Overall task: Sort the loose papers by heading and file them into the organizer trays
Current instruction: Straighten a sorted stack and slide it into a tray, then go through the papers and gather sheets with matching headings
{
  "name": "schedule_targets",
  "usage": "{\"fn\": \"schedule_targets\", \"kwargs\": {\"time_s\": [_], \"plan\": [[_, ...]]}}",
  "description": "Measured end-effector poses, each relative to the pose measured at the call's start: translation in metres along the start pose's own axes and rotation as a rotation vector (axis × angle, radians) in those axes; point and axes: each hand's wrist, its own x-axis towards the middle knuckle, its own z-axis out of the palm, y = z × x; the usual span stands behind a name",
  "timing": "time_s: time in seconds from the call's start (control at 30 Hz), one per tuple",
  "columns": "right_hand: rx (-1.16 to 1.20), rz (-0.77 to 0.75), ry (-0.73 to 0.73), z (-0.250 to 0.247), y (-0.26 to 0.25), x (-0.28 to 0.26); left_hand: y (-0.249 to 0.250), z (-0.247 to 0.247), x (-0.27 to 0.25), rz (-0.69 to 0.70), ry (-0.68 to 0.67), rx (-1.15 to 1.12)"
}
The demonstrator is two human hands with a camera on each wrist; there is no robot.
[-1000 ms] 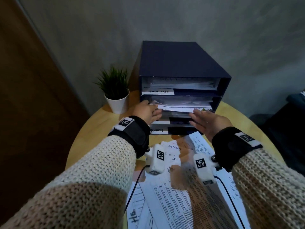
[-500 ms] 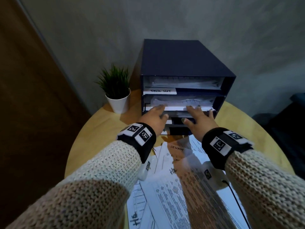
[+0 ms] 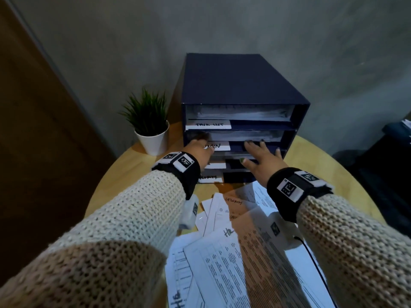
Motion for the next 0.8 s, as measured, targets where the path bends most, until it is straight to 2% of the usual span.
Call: {"fn": "schedule_targets", "kwargs": {"time_s": [0.2,0.3,0.37,0.4,0.47,0.57,0.67,0.8], "plan": [[0.168,0.033,-0.01,0.0,0.011,-0.028,-0.012,0.011,-0.015,0.206,-0.02,-0.041],[0.182,0.149,-0.051,0.003,0.01,-0.047,-0.023,0.025,-0.033,0.286,0.028,-0.225],[0.1,0.234,-0.146,0.007,0.012,-0.059,-0.033,0.034,-0.046,0.296,0.076,-0.244],[0.057,0.269,-0.197,0.009,0.014,-0.065,-0.038,0.038,-0.054,0.264,0.099,-0.209],[-0.003,0.341,-0.263,0.014,0.019,-0.081,-0.05,0.046,-0.07,0.088,0.089,-0.154],[-0.081,0.428,-0.286,0.02,0.029,-0.108,-0.066,0.056,-0.098,-0.151,-0.088,-0.087],[-0.112,0.465,-0.302,0.029,0.037,-0.135,-0.076,0.069,-0.127,-0.215,-0.158,-0.017],[-0.056,0.472,-0.262,0.043,0.043,-0.161,-0.091,0.08,-0.153,-0.314,-0.117,-0.227]]}}
